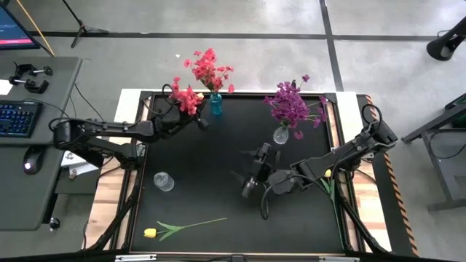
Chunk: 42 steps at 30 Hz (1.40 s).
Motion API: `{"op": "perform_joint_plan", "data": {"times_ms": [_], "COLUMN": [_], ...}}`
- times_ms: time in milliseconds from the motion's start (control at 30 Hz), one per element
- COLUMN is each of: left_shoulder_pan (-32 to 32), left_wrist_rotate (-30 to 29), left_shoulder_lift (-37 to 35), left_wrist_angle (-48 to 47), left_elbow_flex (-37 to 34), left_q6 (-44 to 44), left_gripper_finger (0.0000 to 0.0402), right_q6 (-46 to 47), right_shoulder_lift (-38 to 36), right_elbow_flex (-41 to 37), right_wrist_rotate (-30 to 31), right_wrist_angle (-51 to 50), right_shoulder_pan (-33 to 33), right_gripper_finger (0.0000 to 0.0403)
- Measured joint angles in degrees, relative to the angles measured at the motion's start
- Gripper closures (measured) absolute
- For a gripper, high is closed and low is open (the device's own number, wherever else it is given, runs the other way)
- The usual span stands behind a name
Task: Sort flowers into vase by color
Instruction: Put the red flowers into the blue vase
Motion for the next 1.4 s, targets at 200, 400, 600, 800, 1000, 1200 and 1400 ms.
{"op": "perform_joint_plan", "data": {"times_ms": [200, 400, 600, 800, 1000, 1200, 1400], "left_shoulder_pan": [0.0, 0.1, 0.1, 0.1, 0.1, 0.1, 0.1], "left_wrist_rotate": [0.1, 0.2, 0.2, 0.6, 0.6, 0.6, 0.6], "left_shoulder_lift": [-2.7, -3.7, -3.7, -3.7, -3.7, -3.7, -3.7], "left_wrist_angle": [-1.0, -1.0, -2.6, -2.7, -2.7, -2.7, -2.7], "left_elbow_flex": [0.0, 0.0, -0.1, -0.1, -0.1, -0.1, -0.1], "left_q6": [0.0, -0.1, -0.1, -0.4, -0.4, -0.4, -1.5], "left_gripper_finger": [0.0401, 0.0401, 0.0401, 0.0401, 0.0401, 0.0401, 0.0401], "right_q6": [0.0, -3.7, -5.1, 4.6, 7.4, 9.0, 16.2], "right_shoulder_lift": [0.1, -0.6, -1.8, -1.8, -1.9, -1.4, 2.8], "right_elbow_flex": [0.0, 0.5, 7.7, 17.8, 25.7, 27.1, 27.2], "right_wrist_rotate": [2.6, 6.4, 2.9, -11.5, -14.7, -23.4, -37.5], "right_wrist_angle": [2.4, 9.9, 3.8, -13.8, -25.1, -25.2, -21.3], "right_shoulder_pan": [-0.4, -5.2, -14.8, -25.1, -36.0, -45.6, -56.8], "right_gripper_finger": [0.0081, 0.0083, 0.0112, 0.0148, 0.0233, 0.0386, 0.0400]}}
